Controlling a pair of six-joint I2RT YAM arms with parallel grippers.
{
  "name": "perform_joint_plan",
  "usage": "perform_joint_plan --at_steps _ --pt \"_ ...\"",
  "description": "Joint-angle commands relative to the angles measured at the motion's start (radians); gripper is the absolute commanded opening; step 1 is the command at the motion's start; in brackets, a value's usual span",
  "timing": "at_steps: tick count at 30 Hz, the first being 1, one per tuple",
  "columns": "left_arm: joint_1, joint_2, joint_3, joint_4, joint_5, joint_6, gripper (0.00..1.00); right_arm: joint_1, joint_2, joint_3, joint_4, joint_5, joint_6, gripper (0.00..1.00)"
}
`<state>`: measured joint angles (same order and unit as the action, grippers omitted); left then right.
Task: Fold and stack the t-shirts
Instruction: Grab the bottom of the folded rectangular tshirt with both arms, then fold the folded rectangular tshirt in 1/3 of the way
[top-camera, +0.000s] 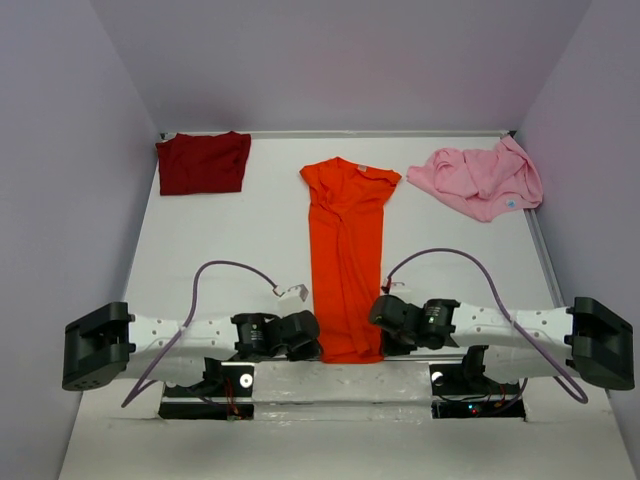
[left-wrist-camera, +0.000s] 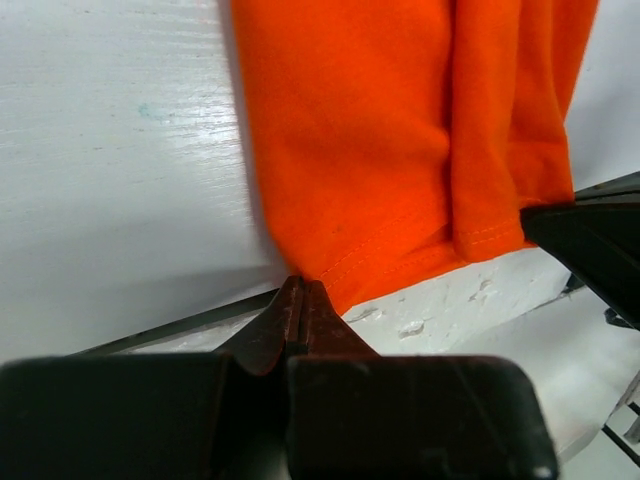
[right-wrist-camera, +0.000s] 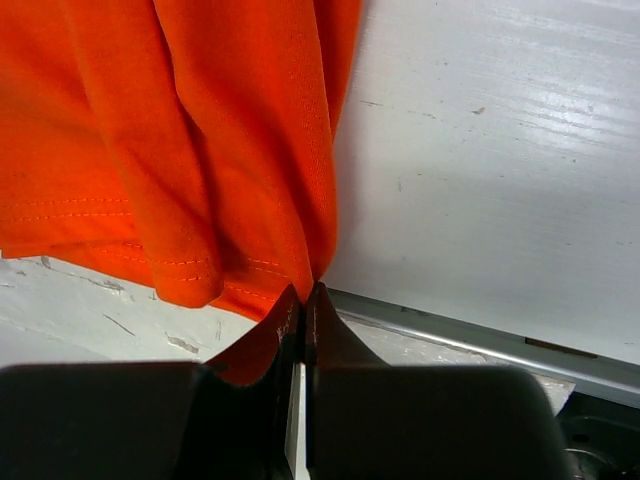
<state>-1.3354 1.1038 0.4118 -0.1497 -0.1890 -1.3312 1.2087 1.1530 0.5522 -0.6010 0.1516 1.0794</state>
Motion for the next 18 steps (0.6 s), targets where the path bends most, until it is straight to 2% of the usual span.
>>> perform_joint_plan --at_steps 1,9,18 --pt "-0.007 -0.073 0.025 -0.020 -0.058 0.032 0.00 0.009 -0.036 0.043 -0.031 0.078 -0.013 0.00" --pt "0.001 -0.173 0.116 -0.166 -0.231 0.086 0.00 0.009 0.042 0.141 -0.074 0.268 -0.090 0.00" --pt "0.036 -0.170 0.053 -0.125 -0.297 0.110 0.00 -0.004 0.149 0.252 -0.066 0.520 -0.119 0.00"
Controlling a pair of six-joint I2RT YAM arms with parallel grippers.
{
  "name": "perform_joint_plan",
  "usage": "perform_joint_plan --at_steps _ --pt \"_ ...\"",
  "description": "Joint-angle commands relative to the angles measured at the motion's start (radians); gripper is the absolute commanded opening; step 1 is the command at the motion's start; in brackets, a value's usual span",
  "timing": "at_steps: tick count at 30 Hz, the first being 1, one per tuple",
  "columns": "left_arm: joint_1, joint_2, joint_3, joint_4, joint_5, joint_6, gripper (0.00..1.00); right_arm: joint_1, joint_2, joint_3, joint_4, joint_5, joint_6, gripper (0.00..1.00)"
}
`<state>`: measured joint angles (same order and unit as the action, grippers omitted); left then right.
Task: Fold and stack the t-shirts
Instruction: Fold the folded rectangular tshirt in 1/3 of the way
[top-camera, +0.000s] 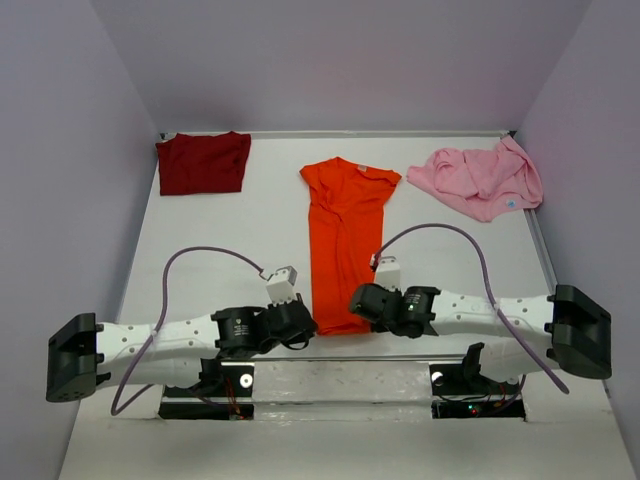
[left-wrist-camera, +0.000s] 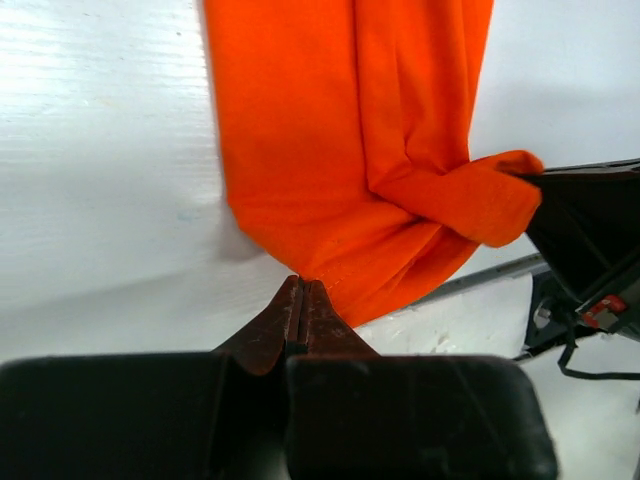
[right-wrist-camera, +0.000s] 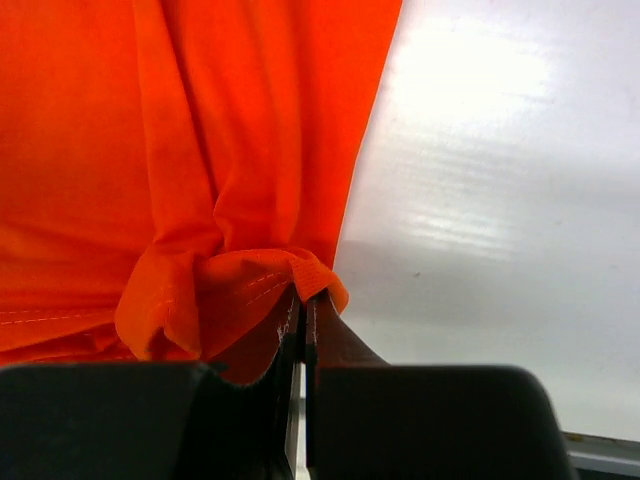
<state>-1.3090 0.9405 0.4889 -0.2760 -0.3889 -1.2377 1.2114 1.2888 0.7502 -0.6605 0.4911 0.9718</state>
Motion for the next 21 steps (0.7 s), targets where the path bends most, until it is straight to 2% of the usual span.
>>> perform_joint_plan --at_steps 1,3,13,16,21 --pt "0.014 -0.011 -0.036 0.011 -0.099 0.024 0.00 -0.016 0.015 0.060 -0.005 0.194 -0.015 0.00" --pt "0.040 -0.012 -0.041 0.026 -0.099 0.038 0.00 -0.041 0.012 0.074 -0.001 0.236 -0.025 0.00" --pt "0.190 0.055 -0.013 0.112 -0.094 0.225 0.00 -0.131 0.029 0.136 0.140 0.248 -0.249 0.00" --pt "0.241 0.092 0.019 0.155 -0.085 0.291 0.00 -0.141 0.067 0.175 0.183 0.236 -0.353 0.00" --pt "0.290 0.181 0.069 0.201 -0.070 0.379 0.00 -0.165 0.136 0.233 0.209 0.230 -0.412 0.00"
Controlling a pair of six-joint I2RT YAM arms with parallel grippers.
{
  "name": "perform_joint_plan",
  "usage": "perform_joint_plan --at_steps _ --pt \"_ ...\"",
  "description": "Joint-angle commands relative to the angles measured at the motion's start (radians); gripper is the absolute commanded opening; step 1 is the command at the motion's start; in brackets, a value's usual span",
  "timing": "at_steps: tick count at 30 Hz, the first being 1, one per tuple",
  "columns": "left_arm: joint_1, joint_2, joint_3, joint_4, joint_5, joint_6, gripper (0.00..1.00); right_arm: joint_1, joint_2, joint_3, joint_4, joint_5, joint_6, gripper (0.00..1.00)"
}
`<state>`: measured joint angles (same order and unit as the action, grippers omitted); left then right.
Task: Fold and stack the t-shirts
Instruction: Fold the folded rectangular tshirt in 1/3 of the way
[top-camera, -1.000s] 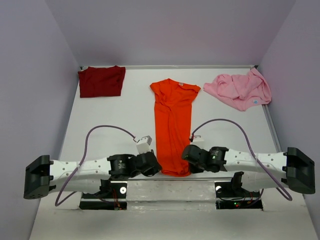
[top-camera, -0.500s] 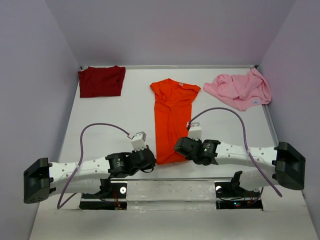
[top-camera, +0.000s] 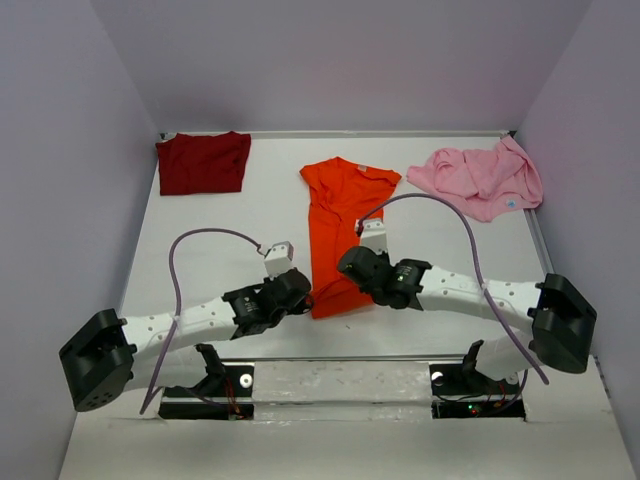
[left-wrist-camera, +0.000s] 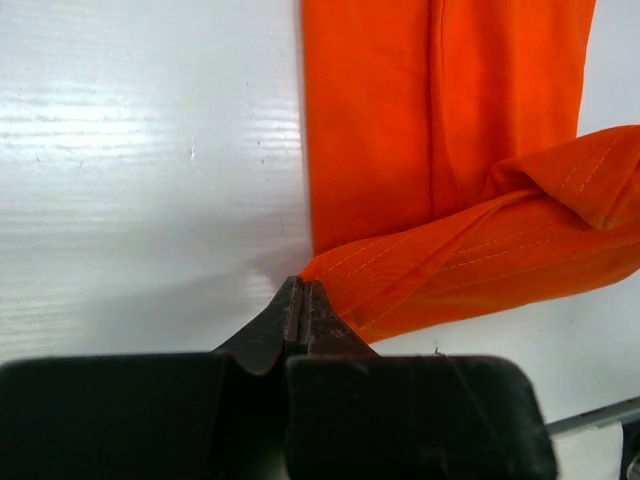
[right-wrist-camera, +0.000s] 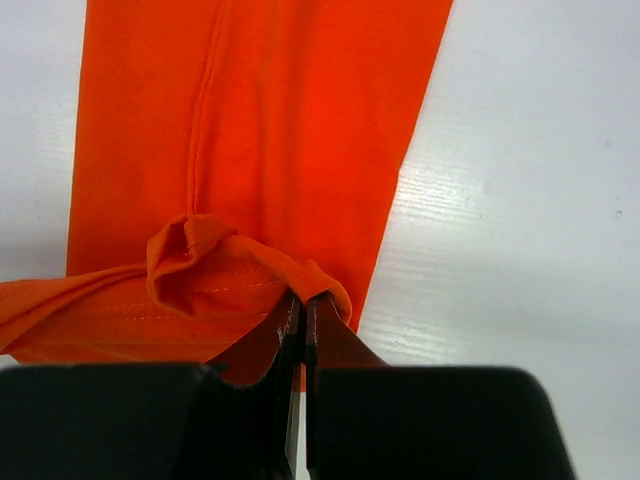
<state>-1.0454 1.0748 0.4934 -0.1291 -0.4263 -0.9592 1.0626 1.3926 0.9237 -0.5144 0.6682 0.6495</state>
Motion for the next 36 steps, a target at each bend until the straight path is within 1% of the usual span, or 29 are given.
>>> perform_joint_plan --at_steps 1,7,16,20,30,36 --pt "0.034 0.059 0.074 0.060 -0.034 0.114 0.00 -0.027 0.039 0.063 0.070 0.057 -0.099 0.00" --pt "0.094 0.122 0.135 0.108 -0.006 0.200 0.00 -0.058 0.092 0.079 0.080 0.080 -0.113 0.00" --pt "0.214 0.175 0.246 0.123 0.021 0.335 0.00 -0.119 0.098 0.073 0.085 0.123 -0.102 0.00" --pt "0.252 0.217 0.287 0.157 0.052 0.375 0.00 -0.154 0.143 0.095 0.112 0.122 -0.129 0.00" --pt "0.301 0.365 0.333 0.206 0.101 0.431 0.00 -0.202 0.296 0.159 0.186 0.116 -0.180 0.00" --pt "0.314 0.450 0.372 0.230 0.104 0.464 0.00 -0.237 0.384 0.176 0.220 0.105 -0.197 0.00"
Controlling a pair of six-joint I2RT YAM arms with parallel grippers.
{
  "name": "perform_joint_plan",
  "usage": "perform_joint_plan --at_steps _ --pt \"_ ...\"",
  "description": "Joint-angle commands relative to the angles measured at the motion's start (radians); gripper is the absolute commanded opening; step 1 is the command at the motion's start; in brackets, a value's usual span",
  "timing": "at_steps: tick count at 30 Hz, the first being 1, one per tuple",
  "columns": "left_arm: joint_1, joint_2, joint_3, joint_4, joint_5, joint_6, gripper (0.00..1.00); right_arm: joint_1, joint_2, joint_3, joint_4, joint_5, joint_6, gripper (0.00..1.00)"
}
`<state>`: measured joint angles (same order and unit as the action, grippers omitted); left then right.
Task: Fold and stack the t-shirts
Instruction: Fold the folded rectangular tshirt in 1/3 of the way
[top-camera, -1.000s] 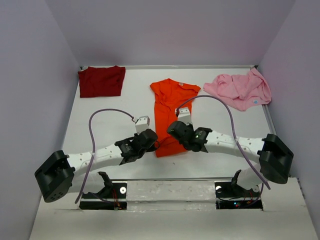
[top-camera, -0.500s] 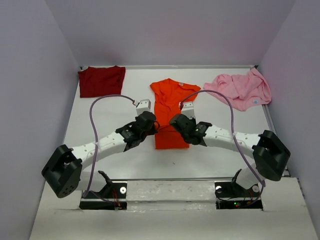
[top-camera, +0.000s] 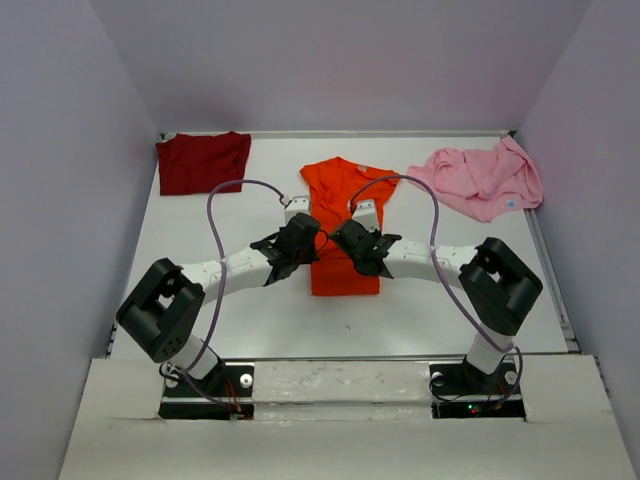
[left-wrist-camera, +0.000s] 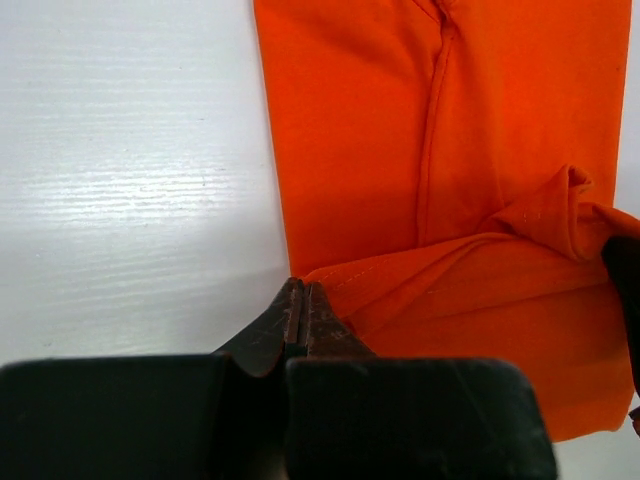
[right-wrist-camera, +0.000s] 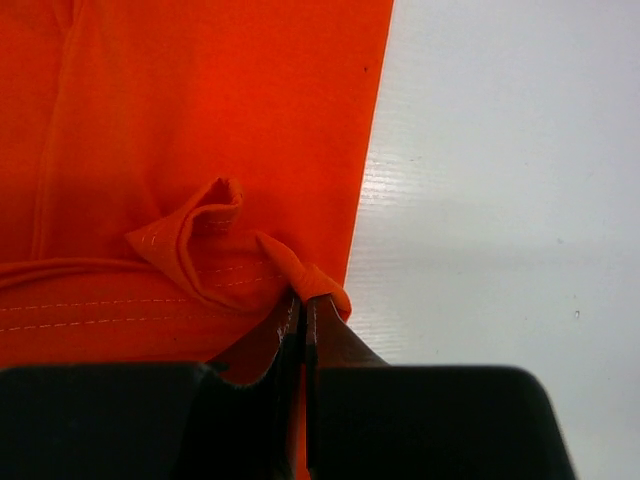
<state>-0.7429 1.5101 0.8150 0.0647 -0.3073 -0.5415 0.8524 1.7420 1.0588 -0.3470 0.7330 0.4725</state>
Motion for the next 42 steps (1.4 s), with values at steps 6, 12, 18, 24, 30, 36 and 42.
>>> perform_joint_plan --at_steps 6,12,18,24,30,36,42 --pt "0.025 0.071 0.082 0.060 -0.012 0.052 0.00 -0.038 0.013 0.044 0.063 0.040 -0.035 0.00" --pt "0.036 0.105 0.141 0.050 -0.007 0.049 0.00 -0.047 -0.002 0.064 0.063 0.068 -0.066 0.00" --pt "0.046 0.127 0.194 0.030 -0.029 0.049 0.00 -0.065 0.017 0.086 0.063 0.075 -0.084 0.00" --pt "0.071 0.159 0.234 0.009 -0.036 0.055 0.00 -0.096 0.036 0.104 0.089 0.043 -0.101 0.00" --pt "0.086 0.242 0.239 0.018 -0.047 0.038 0.00 -0.116 0.149 0.132 0.138 0.039 -0.121 0.00" --pt "0.099 0.321 0.283 0.000 -0.062 0.017 0.02 -0.135 0.229 0.179 0.152 0.051 -0.135 0.00" --pt "0.106 0.268 0.338 -0.057 -0.058 0.005 0.48 -0.135 0.153 0.185 0.140 0.086 -0.170 0.40"
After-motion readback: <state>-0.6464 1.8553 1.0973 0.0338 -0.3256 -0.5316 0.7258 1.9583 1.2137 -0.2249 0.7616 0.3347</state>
